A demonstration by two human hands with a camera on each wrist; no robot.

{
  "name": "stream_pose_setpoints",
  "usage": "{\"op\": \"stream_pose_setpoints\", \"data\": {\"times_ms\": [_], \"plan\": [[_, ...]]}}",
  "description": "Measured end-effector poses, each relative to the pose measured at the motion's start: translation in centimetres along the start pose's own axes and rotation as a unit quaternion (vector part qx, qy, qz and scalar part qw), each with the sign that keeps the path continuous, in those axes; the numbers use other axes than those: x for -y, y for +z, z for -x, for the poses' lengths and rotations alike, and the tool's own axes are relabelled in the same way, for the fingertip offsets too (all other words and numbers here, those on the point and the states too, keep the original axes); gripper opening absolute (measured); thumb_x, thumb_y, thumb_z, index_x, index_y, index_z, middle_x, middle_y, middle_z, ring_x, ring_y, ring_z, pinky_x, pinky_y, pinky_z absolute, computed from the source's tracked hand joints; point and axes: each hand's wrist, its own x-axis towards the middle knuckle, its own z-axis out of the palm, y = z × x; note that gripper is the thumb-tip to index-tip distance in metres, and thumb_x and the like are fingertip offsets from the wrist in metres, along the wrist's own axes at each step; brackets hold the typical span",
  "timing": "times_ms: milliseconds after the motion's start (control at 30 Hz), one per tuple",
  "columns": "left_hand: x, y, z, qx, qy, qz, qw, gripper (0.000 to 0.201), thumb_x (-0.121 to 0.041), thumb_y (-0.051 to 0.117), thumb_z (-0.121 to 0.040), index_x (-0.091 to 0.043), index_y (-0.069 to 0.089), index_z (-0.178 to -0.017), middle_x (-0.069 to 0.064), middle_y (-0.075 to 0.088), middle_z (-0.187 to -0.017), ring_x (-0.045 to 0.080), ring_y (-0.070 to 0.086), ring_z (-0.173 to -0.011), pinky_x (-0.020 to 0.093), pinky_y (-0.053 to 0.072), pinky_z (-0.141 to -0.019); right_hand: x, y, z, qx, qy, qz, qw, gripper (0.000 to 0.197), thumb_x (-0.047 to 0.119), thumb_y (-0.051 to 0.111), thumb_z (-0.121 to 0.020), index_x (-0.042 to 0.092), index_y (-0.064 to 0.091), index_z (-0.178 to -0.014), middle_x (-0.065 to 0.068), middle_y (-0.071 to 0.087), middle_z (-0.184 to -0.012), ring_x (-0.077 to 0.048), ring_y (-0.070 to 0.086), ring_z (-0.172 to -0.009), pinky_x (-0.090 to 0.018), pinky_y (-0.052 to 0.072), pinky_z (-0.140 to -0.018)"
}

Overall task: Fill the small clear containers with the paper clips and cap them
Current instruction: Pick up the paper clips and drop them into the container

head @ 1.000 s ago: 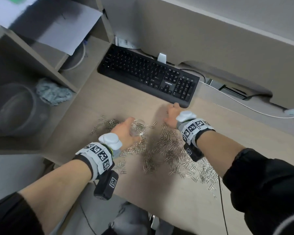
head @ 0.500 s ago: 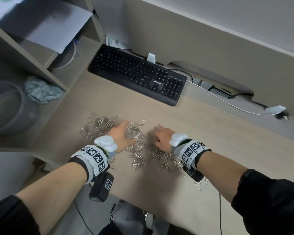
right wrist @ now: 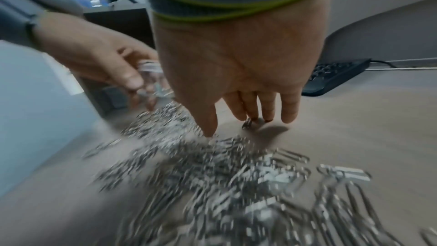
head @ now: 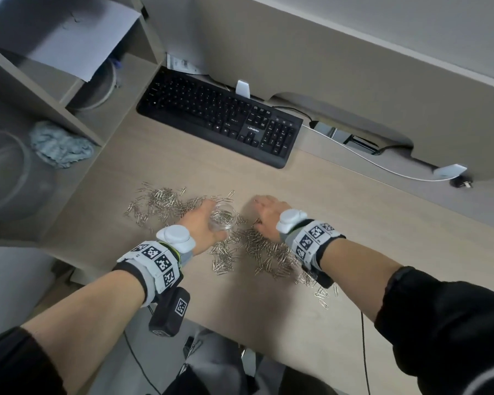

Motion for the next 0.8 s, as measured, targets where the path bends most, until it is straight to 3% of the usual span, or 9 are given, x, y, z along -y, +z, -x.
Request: {"op": "stream_pose_setpoints", "data": {"times_ms": [100,167,233,333,433,533,600,667,800], "plan": [[-0.2,-0.4,0.0,0.0,0.002,-0.004,1.0,0.063,-0.039,0.075,-0.079,-0.025,0.041,-0.13,-0.016,0.062,-0.076,0.009,0.059,-0.07,0.026,0.043,-0.064,-0.3,1.7,2.5,0.039,-0.062,0.064,0.995,0.065,0.025,0.053,-0.095,0.009,0.025,-0.151,-0.005,0.018,-0.162,-0.027,0.02,-0.148,-0.044,0.028,-0.118],[-0.3,-0.5,-0.2,-0.002,0.006,-0.002,1.0,0.062,-0.04,0.075,-0.078,-0.026,0.042,-0.129,-0.017,0.059,-0.074,0.008,0.059,-0.069,0.026,0.044,-0.063,-0.7,2.3,3.7,0.046,-0.079,0.075,0.993,0.064,0.027,0.052,-0.095,0.01,0.027,-0.151,-0.004,0.018,-0.162,-0.026,0.017,-0.148,-0.046,0.026,-0.117],[-0.5,-0.4,-0.4,0.001,0.011,0.004,1.0,0.063,-0.039,0.076,-0.078,-0.026,0.042,-0.129,-0.016,0.061,-0.077,0.01,0.061,-0.071,0.026,0.045,-0.064,-1.1,2.3,4.2,0.027,-0.063,0.025,0.997,0.064,0.031,0.053,-0.094,0.016,0.029,-0.151,-0.002,0.025,-0.16,-0.025,0.021,-0.147,-0.047,0.028,-0.116],[-0.7,-0.1,-0.6,0.01,0.019,0.007,1.0,0.068,-0.039,0.077,-0.077,-0.024,0.042,-0.132,-0.009,0.067,-0.086,0.015,0.065,-0.079,0.031,0.052,-0.072,-2.1,1.9,4.4,-0.019,0.004,-0.039,0.999,0.066,0.041,0.059,-0.089,0.021,0.033,-0.147,-0.003,0.039,-0.149,-0.027,0.038,-0.134,-0.048,0.04,-0.107],[-0.8,0.2,-0.4,0.016,0.02,-0.003,1.0,0.067,-0.039,0.076,-0.077,-0.022,0.041,-0.132,-0.001,0.068,-0.091,0.021,0.064,-0.082,0.032,0.052,-0.073,-2.3,2.1,4.4,-0.013,0.051,-0.009,0.999,0.075,0.054,0.065,-0.081,0.023,0.034,-0.143,-0.006,0.043,-0.138,-0.028,0.047,-0.119,-0.047,0.049,-0.095],[-0.5,0.7,0.0,0.018,0.023,-0.001,1.0,0.068,-0.039,0.076,-0.078,-0.023,0.04,-0.133,-0.006,0.063,-0.082,0.017,0.063,-0.077,0.029,0.048,-0.067,-0.7,2.5,3.7,0.004,0.032,0.041,0.999,0.081,0.059,0.068,-0.076,0.023,0.032,-0.139,-0.008,0.04,-0.134,-0.029,0.046,-0.115,-0.046,0.052,-0.087],[-0.3,0.9,0.3,0.021,0.023,0.004,1.0,0.066,-0.036,0.076,-0.078,-0.024,0.041,-0.133,-0.008,0.062,-0.079,0.016,0.063,-0.076,0.029,0.048,-0.066,0.9,2.7,3.3,0.021,0.024,0.075,0.997,0.08,0.053,0.071,-0.077,0.021,0.032,-0.139,-0.011,0.036,-0.135,-0.031,0.045,-0.116,-0.045,0.053,-0.082],[-0.1,1.0,0.5,0.024,0.02,-0.002,1.0,0.065,-0.037,0.076,-0.077,-0.027,0.041,-0.13,-0.005,0.065,-0.081,0.018,0.064,-0.078,0.031,0.052,-0.071,2.0,3.2,3.1,0.031,0.021,0.079,0.996,0.07,0.034,0.071,-0.082,0.018,0.032,-0.138,-0.012,0.033,-0.135,-0.033,0.044,-0.117,-0.044,0.054,-0.08],[0.5,1.2,0.6,0.033,0.013,-0.006,0.999,0.066,-0.049,0.074,-0.067,-0.036,0.044,-0.125,-0.003,0.07,-0.086,0.019,0.067,-0.08,0.039,0.057,-0.078,1.9,3.9,3.2,0.032,0.021,0.024,0.999,0.06,0.0,0.054,-0.083,0.013,0.037,-0.139,-0.015,0.032,-0.141,-0.036,0.048,-0.114,-0.05,0.054,-0.085]]}}
